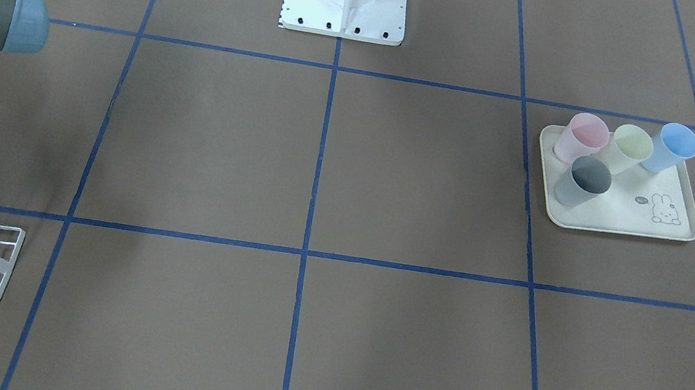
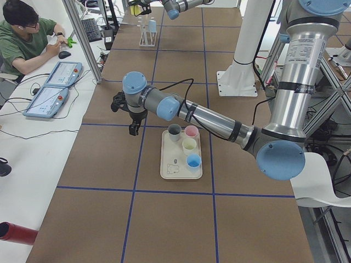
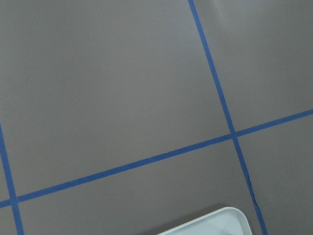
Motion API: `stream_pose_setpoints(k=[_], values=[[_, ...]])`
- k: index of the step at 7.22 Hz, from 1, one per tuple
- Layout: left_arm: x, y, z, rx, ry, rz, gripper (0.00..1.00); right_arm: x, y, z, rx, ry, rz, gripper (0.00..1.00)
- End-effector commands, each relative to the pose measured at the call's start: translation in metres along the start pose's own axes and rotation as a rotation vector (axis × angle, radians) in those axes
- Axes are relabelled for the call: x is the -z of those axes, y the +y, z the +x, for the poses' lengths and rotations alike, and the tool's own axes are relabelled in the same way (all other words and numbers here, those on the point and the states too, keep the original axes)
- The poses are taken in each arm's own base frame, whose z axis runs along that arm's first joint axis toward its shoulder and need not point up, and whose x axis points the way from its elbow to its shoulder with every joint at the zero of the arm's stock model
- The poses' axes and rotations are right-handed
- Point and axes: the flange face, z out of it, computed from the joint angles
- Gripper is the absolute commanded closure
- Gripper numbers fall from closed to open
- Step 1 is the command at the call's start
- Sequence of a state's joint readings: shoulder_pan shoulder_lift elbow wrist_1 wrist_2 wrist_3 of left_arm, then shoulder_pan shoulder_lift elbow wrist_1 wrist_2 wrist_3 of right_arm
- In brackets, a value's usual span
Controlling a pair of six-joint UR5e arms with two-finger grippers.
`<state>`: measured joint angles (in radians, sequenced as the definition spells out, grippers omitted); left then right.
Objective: Transfer IKEA cup to right arm and place on rack
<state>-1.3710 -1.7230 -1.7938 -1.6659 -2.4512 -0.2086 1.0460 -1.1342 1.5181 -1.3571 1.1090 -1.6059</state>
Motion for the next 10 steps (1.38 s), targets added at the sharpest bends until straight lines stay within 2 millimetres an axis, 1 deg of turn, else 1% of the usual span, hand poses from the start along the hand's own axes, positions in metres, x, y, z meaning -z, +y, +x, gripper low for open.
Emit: stream_pose_setpoints(k=[1, 2, 4, 5, 6, 8, 10], values=[[-0.001, 0.000, 0.000, 0.003, 0.000, -0.001, 0.00, -0.005, -0.024, -0.001, 0.030, 0.001, -0.051, 0.72], [-0.001, 0.000, 0.000, 0.003, 0.000, -0.001, 0.00, -0.008, -0.031, -0.009, 0.035, -0.007, -0.065, 0.72], [-0.001, 0.000, -0.001, 0.004, 0.000, -0.002, 0.00, -0.011, -0.039, -0.017, 0.049, -0.017, -0.090, 0.72], [-0.001, 0.000, -0.001, 0.004, 0.000, -0.002, 0.00, -0.008, -0.048, -0.016, 0.048, -0.011, -0.091, 0.71], [-0.002, 0.000, 0.000, 0.005, 0.001, -0.004, 0.00, -0.009, -0.057, -0.016, 0.057, -0.014, -0.101, 0.70], [-0.001, 0.000, 0.000, 0.005, 0.000, -0.001, 0.00, -0.013, -0.062, -0.018, 0.069, -0.021, -0.106, 0.68], [-0.002, 0.001, 0.002, 0.006, 0.027, -0.010, 0.00, -0.014, -0.063, -0.019, 0.070, -0.024, -0.105, 0.68]])
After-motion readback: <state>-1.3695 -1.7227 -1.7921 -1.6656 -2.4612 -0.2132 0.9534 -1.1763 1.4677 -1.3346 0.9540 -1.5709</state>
